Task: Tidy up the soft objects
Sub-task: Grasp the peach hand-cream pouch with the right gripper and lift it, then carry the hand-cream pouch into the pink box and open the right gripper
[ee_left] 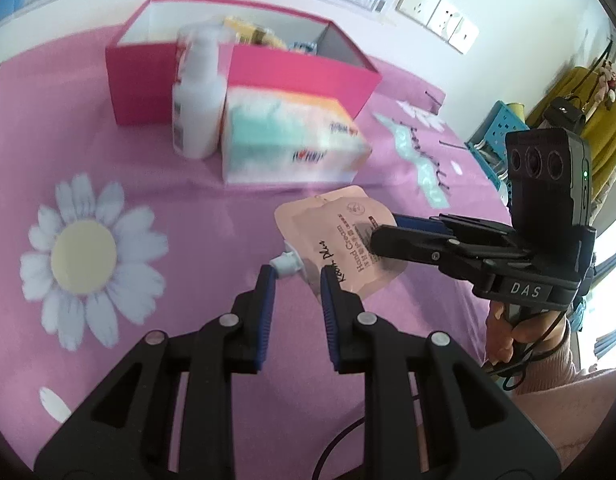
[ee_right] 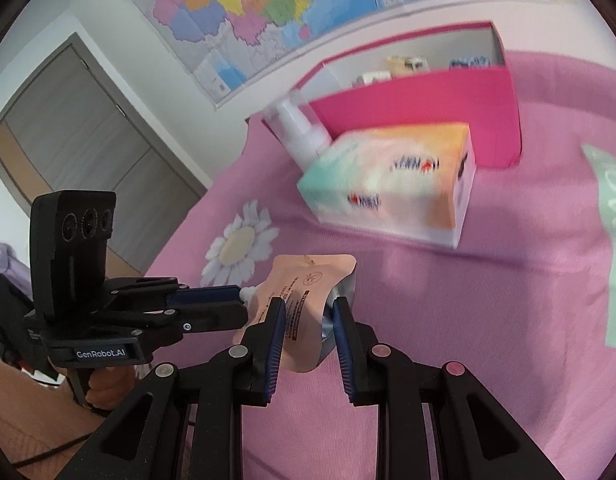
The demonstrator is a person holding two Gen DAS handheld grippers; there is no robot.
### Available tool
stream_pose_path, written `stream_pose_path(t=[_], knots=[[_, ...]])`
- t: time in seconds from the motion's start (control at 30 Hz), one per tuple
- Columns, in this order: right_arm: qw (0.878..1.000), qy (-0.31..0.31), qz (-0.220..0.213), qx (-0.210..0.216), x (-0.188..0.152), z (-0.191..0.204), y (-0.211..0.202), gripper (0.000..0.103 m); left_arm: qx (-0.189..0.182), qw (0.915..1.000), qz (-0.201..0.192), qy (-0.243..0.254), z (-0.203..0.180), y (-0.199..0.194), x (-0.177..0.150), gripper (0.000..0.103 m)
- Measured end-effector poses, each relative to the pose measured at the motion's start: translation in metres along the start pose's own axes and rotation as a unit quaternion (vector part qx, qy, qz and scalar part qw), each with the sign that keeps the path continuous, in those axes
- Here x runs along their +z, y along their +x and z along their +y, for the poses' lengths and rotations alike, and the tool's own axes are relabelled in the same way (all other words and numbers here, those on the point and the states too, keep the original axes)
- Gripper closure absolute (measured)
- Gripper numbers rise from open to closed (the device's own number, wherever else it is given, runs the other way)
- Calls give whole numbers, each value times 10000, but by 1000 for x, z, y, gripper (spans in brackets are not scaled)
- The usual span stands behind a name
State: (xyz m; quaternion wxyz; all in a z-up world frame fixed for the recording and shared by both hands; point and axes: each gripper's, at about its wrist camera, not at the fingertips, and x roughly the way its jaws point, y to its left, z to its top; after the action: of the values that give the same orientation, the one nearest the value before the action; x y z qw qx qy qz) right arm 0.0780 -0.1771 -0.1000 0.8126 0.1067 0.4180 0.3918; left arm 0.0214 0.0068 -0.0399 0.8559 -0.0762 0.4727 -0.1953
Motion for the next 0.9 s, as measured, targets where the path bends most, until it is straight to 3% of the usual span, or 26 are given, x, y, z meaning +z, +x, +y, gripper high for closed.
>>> stream_pose_path(t=[0.33,0.9], knots=[[9991,-141,-380,-103,23,3,-16,77,26,9992,-306,251,-9,-11,23,79],[9980,-246,-562,-172,43,-3,-25,77,74,9970,-606,470,-18,-17,47,79]])
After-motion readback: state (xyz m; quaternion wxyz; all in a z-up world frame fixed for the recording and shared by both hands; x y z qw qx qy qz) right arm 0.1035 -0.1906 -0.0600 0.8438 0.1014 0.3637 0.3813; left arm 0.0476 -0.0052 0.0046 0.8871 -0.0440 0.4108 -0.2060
